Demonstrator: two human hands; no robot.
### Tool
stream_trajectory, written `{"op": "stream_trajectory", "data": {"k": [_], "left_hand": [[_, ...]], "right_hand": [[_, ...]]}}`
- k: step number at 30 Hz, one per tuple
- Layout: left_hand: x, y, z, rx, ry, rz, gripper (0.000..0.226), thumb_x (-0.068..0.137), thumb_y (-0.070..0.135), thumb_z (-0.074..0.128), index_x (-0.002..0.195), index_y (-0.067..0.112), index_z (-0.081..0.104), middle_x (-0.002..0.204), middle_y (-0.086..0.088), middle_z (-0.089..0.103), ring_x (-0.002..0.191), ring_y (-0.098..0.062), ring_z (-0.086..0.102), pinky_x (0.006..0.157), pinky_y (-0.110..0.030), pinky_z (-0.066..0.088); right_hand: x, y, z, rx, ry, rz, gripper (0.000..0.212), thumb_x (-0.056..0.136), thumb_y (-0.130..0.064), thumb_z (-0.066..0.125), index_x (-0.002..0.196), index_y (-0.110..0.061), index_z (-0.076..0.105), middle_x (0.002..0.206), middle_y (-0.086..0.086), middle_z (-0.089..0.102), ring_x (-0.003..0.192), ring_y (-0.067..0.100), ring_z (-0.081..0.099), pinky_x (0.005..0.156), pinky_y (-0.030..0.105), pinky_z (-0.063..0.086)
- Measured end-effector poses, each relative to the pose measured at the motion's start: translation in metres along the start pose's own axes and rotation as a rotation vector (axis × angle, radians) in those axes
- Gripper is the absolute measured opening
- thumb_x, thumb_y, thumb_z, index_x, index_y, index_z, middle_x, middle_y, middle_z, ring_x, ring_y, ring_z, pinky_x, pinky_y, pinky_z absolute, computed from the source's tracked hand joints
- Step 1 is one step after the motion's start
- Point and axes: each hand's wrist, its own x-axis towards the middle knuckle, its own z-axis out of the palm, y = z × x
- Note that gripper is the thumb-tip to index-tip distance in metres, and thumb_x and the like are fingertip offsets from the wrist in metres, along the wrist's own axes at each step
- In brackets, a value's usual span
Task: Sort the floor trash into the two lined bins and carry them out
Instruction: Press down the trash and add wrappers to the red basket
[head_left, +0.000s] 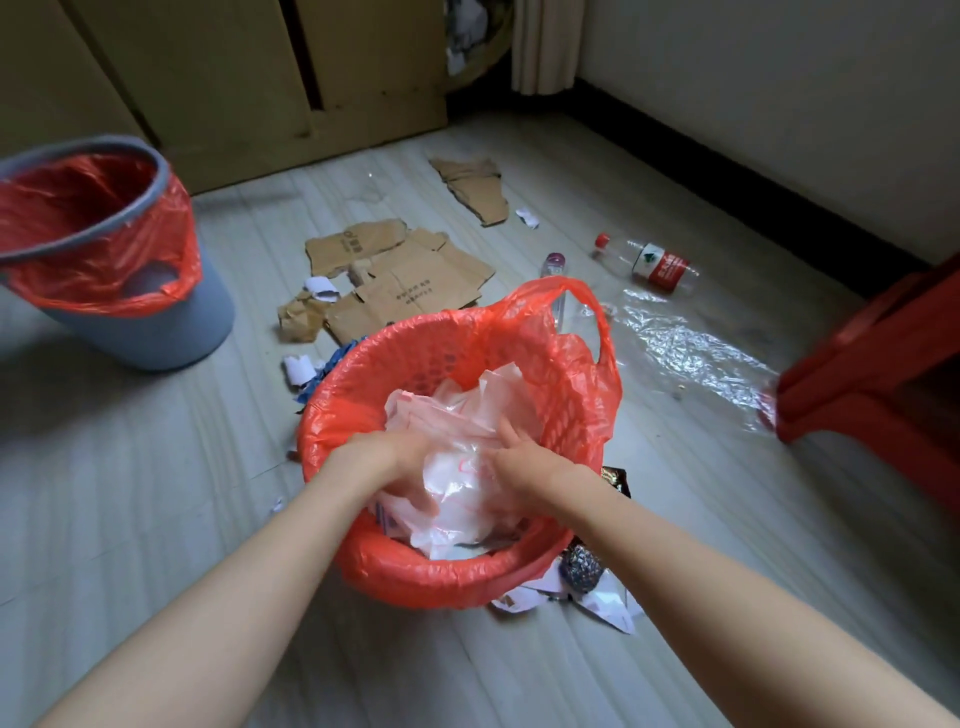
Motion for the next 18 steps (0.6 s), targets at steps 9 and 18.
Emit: {"op": "stream_trajectory", "data": {"k": [9, 18], "left_hand": [[-0.051, 0.034, -0.035, -0.207, 0.658, 0.119, 0.036, 0.089, 0.018, 0.042, 0.121, 0.027, 0.054, 0.131, -0.001, 0.052, 0.119, -0.028, 0.051, 0.094, -0.043, 0.046], [-0.067, 0.149, -0.036, -0.375, 0.973, 0.547, 0.047, 0.085, 0.003, 0.045, 0.131, 0.014, 0.046, 0.131, -0.010, 0.048, 0.118, -0.031, 0.050, 0.092, -0.047, 0.045]], "right_hand": [[-0.070, -0.005, -0.064, 0.086, 0.507, -0.238, 0.022, 0.090, -0.011, 0.051, 0.105, -0.011, 0.067, 0.113, 0.013, 0.066, 0.104, 0.032, 0.060, 0.087, 0.040, 0.048], [-0.109, 0.089, -0.071, 0.420, 0.929, 0.148, 0.032, 0.093, -0.015, 0.042, 0.119, -0.011, 0.061, 0.121, 0.010, 0.064, 0.111, 0.029, 0.058, 0.095, 0.037, 0.043]]}}
